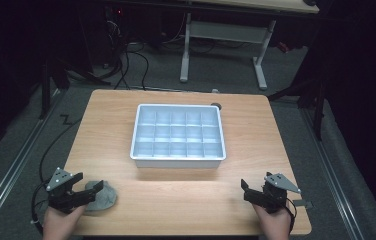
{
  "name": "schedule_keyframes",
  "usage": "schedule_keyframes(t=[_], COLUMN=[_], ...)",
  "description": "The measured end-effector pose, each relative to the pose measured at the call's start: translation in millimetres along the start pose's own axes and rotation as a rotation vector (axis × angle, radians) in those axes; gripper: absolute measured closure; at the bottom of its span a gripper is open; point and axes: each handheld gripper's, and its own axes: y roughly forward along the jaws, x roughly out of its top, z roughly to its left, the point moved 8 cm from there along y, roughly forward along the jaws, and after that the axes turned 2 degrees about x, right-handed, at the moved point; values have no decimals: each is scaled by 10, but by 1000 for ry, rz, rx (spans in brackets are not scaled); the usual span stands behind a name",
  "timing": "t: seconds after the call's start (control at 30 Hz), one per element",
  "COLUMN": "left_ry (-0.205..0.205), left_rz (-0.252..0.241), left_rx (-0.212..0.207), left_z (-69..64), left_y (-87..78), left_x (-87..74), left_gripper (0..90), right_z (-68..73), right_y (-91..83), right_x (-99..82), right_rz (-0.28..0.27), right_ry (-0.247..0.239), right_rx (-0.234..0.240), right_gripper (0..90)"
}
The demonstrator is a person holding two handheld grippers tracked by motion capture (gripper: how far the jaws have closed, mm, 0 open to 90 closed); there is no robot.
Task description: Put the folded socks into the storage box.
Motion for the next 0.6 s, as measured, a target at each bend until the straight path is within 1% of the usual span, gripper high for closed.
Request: schedule_keyframes(t=[0.1, 0.23, 0.27, 0.37, 0.43, 0.5, 0.53, 0.57, 0.6], left_ry=[14, 18, 19, 41, 21, -34, -72, -88, -84], left_rz=[-20, 6, 8, 10, 10, 16, 30, 47, 57], left_rx=[24, 60, 67, 92, 90, 83, 83, 87, 91], left_z=[35, 87, 84, 40, -4, -31, -31, -36, -43], left_y=[7, 62, 70, 69, 43, 10, -2, -10, -17], left_x=[8, -19, -22, -24, -12, 16, 31, 35, 37], left_gripper=[150, 150, 150, 150, 151, 153, 154, 154, 154], right_z=[14, 20, 19, 25, 30, 28, 26, 29, 27], right_y=[33, 66, 72, 77, 76, 72, 70, 61, 54], right_x=[29, 103, 110, 110, 110, 103, 99, 98, 102], right_rz=[8, 13, 11, 11, 8, 12, 14, 10, 4], right_ry=[10, 6, 8, 11, 10, 18, 20, 29, 25], right_rx=[24, 49, 54, 63, 67, 61, 61, 67, 70], right_gripper=[17, 4, 4, 0, 0, 4, 4, 7, 9])
